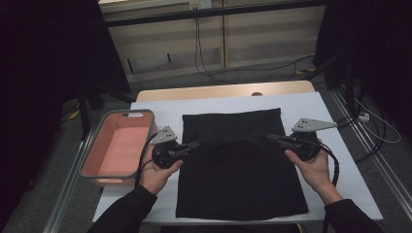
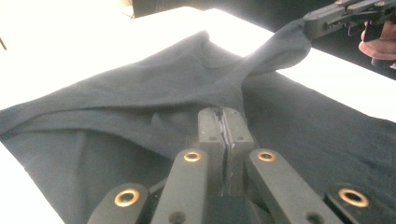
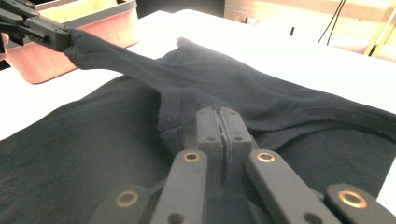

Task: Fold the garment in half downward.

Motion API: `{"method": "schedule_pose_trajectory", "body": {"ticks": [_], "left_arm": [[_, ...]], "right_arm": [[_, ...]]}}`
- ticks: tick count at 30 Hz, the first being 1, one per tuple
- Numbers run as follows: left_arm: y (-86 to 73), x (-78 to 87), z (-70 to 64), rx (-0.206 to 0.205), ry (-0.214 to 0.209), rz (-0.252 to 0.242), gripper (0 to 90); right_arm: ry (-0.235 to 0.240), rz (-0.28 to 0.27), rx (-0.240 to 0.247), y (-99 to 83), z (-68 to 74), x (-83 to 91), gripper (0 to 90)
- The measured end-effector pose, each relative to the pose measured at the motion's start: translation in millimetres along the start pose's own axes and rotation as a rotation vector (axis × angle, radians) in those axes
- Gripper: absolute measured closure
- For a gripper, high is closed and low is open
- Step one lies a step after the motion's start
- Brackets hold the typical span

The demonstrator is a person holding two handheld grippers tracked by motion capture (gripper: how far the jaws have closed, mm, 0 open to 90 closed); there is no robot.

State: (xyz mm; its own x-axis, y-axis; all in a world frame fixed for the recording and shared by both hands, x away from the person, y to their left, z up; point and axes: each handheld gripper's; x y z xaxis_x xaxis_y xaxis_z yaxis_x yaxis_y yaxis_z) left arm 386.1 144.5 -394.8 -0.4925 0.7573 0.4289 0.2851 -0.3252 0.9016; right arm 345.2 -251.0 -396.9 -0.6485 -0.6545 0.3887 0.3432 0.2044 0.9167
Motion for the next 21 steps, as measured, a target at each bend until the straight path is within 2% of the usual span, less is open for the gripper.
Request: {"method": "schedule_pose_trajectory", "body": {"ticks": [7, 21], "left_arm": [[-7.2, 2.0, -9.2, -0.020, -0.019, 0.023, 88.4], [-24.6, 11.5, -15.0, -0.014, -0.037, 0.043, 88.4]], "right_arm": [[0.004, 0.014, 0.007, -5.2, 6.1, 3.7, 87.9], [0.016, 0.034, -0.007, -24.0, 15.6, 18.0, 87.8]]}}
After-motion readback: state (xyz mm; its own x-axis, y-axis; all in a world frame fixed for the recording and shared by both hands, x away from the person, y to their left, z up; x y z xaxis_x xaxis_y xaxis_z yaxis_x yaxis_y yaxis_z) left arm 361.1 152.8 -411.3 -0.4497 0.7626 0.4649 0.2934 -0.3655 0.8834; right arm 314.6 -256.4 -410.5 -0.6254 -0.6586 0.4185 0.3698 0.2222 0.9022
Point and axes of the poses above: each handheld gripper's, and its own axes: x roughly backward along the jaws, y roughly out of its top, z roughly to its left, and after that the axes turned 4 degrees about y, right-handed
